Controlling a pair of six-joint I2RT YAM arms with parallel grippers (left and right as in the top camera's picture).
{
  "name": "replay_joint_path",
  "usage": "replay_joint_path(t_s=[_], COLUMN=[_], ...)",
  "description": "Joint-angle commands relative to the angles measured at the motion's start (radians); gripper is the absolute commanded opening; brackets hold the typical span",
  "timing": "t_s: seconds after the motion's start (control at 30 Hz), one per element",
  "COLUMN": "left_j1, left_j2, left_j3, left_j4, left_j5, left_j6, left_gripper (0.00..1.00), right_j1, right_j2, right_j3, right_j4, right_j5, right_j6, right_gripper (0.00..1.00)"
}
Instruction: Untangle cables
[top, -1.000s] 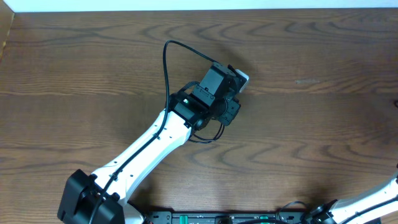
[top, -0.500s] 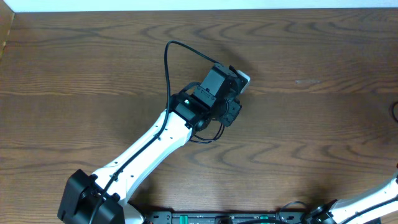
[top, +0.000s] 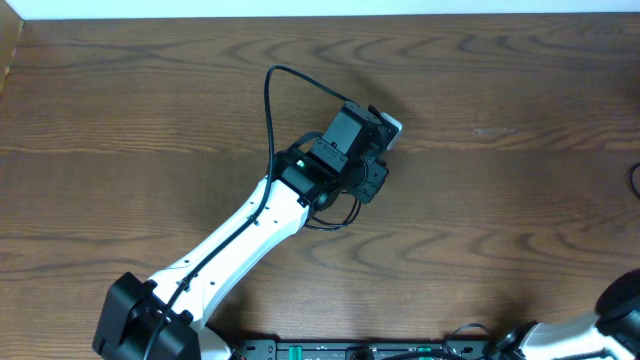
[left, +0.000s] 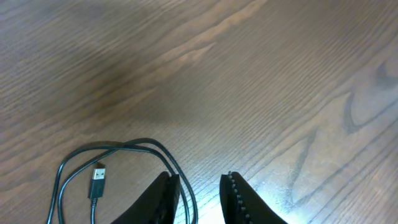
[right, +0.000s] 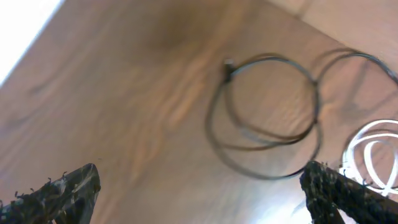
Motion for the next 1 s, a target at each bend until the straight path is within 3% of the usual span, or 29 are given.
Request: replay_joint_path(t_s=[0.0,0.27,0.77,0.97], left_j1=[0.0,0.031,0.306,0.365], left_j2=[-0.007,-0.027,-0.068,-0.068], left_j3=[-0.004,-0.004,-0.004,-0.004], left_j4=[0.005,0.011,-0.088,-0.09], left_j5=[-0.084,-0.376,-0.29,-0.29], left_j6=[-0.004,-0.087,-0.136,-0.175], left_gripper=[0.28,0.28,0.28,0.29], right_j1=[0.093,0.307,0.687,0.82], right_j2=[-0.06,-0.083,-0.083,-0.079], right_j3=[0.012,0.003,-0.101,-0.179], right_j4=[-0.063,-0.179,-0.18,-0.122], right_j5=[-0.008,0.018,0.007,-0.137], right_j6=[0.023,-0.048,-0.106,-0.244], right_gripper=[0.99,0.99,0.99,0.99])
